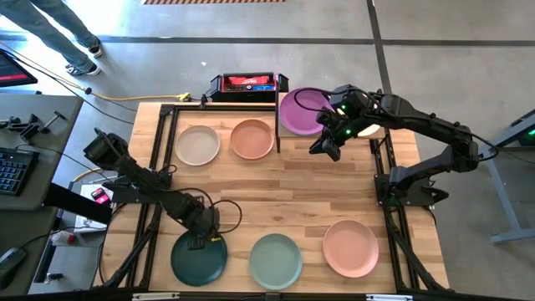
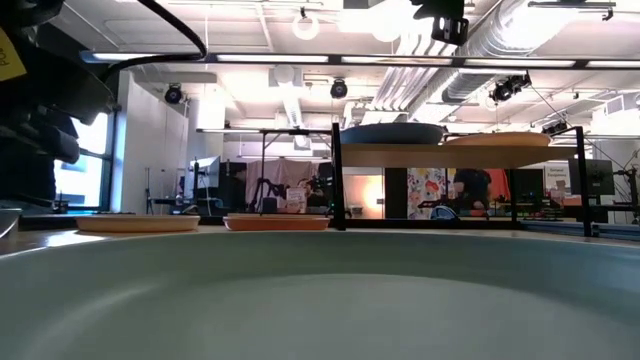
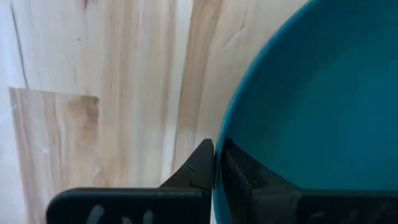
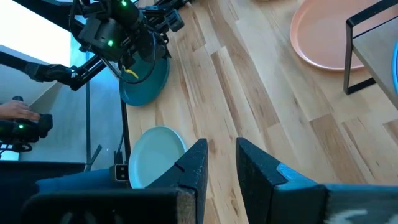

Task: Place and stack plates onto a shelf
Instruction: Stack the dark green plate on top of the purple plate on the shelf

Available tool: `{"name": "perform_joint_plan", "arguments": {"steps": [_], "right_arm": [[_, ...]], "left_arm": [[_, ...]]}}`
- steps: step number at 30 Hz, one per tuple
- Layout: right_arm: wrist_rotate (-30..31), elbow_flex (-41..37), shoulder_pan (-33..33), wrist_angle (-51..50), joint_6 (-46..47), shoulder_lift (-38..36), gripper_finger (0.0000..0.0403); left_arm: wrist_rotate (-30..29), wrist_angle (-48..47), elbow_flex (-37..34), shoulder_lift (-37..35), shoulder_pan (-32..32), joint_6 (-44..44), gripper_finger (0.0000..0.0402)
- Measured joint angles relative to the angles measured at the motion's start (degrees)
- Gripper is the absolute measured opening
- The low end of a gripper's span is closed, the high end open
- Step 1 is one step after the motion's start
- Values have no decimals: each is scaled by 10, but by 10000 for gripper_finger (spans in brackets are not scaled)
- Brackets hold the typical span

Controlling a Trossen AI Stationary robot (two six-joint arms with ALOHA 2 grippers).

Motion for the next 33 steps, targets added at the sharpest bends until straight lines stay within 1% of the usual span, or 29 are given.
{"name": "perform_joint_plan", "arguments": {"steps": [8, 12, 18, 22, 30, 33], "right_arm": [[0, 0, 0, 0, -4, 0, 64], [0, 0, 0, 0, -3, 0, 64], [1, 0, 4, 0, 0, 0, 64], [1, 0, 16, 0, 0, 0, 64], [2, 0, 46, -2, -3, 0, 64], [31, 0, 58, -2, -5, 0, 64]], "left_arm": [[22, -2, 0, 0, 1, -20, 4], [35, -4, 0, -5, 1, -46, 2], [31, -43, 30, -26, 3, -71, 1], [17, -80, 56, -45, 11, -84, 1], [-42, -145, 114, -85, 41, -108, 0], [-75, -164, 141, -92, 56, -117, 0]]}}
